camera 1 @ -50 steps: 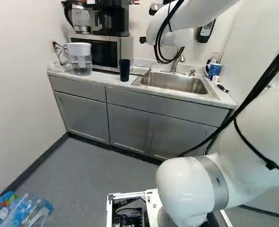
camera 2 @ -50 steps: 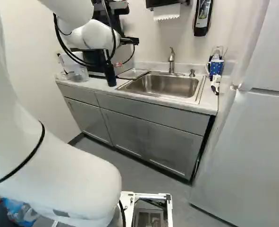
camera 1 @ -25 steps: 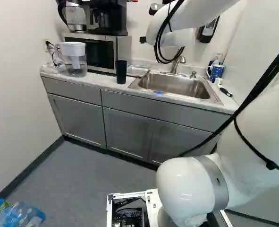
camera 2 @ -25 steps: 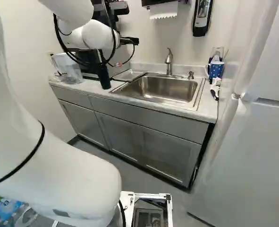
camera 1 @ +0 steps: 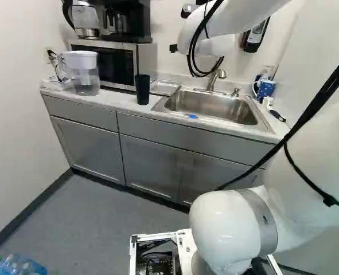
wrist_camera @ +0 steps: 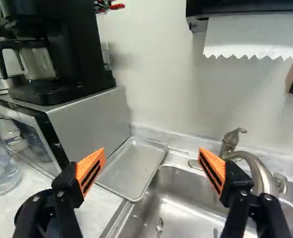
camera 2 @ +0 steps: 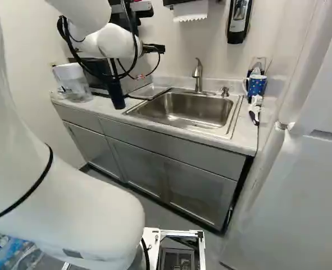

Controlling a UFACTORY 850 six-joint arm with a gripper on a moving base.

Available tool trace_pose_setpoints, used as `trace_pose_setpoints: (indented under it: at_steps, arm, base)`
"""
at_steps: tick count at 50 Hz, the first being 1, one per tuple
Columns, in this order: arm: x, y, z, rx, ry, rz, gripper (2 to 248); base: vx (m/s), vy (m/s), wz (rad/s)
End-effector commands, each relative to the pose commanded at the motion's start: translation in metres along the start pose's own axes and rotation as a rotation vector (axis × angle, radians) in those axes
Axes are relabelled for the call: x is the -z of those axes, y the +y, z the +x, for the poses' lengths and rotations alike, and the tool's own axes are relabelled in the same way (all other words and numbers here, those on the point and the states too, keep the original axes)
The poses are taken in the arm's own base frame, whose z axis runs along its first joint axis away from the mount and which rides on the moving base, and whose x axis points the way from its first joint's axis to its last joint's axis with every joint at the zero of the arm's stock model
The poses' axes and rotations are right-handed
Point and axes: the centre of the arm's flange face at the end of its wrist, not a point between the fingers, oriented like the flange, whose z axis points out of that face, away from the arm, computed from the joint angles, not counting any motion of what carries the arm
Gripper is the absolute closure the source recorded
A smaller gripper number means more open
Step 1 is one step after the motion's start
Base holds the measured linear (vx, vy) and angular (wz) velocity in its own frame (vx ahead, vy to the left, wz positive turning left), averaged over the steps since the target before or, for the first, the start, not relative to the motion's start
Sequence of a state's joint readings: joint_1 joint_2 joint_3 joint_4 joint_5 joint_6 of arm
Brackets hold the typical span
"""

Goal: Rinse the cup and place it in the tray

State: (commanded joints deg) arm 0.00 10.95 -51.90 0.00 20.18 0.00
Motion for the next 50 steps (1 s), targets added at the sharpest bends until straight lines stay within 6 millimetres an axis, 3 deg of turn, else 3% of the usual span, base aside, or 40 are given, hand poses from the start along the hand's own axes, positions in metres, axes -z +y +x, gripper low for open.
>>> trace_pose_setpoints:
  at_steps: [38,50]
  arm:
    - [0.0,0.0,0.0,0.0,0.0,0.0,3]
    - [-0.011,0.009,0.002,-0.002,-0.003,-0.019,3]
  base:
    - [0.048,-0.029,0.002]
    - [0.0,0.0,0.0]
